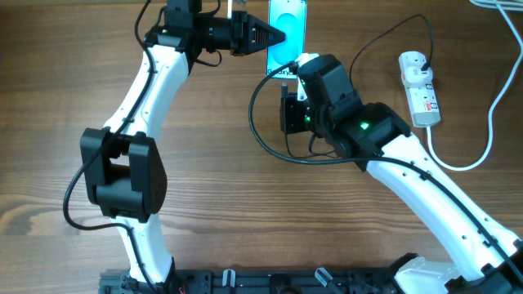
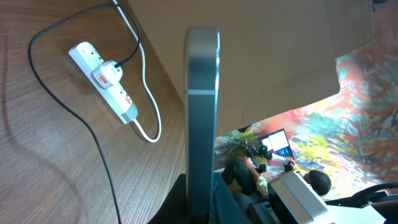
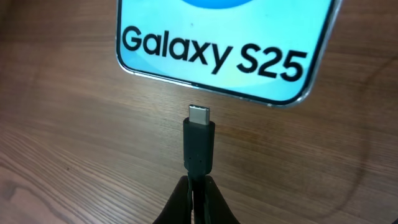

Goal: Plug charger to phone and switch on socket
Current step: 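Insert the USB-C plug into the phone's bottom port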

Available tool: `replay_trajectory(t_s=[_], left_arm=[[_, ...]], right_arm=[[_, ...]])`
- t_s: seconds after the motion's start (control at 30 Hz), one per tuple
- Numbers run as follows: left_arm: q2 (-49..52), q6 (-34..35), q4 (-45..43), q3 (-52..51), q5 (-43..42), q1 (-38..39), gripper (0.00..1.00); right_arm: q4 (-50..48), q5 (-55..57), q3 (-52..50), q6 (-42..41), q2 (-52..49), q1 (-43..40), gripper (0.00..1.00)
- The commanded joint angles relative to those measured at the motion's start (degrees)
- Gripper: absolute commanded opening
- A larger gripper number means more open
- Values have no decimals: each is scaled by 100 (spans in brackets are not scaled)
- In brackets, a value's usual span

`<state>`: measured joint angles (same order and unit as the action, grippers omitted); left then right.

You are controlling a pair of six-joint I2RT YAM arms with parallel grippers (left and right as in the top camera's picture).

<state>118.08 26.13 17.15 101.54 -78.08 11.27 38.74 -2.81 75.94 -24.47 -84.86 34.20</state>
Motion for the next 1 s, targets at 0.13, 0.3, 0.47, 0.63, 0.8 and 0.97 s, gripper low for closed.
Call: replay_trajectory(t_s=[0.13, 0.3, 0.47, 0.63, 0.8, 0.97], left_arm=[[-146, -131, -35, 57, -354, 24, 4], [-146, -131, -33, 57, -354, 24, 4], [-146, -179, -11, 57, -350, 24, 4], [-146, -234, -11, 57, -352, 24, 4], [-146, -328, 11, 57, -352, 24, 4], [-146, -321, 37, 57, -358, 24, 4]], right_arm=[[-101, -111, 166, -109, -94, 2, 4], [-190, -109, 168, -103, -94, 2, 4], [-190, -63, 168, -57, -94, -9, 4], [-190, -66, 168, -55, -94, -9, 4], [-192, -66, 168, -57, -94, -9, 4], [-199, -66, 168, -55, -94, -9, 4]])
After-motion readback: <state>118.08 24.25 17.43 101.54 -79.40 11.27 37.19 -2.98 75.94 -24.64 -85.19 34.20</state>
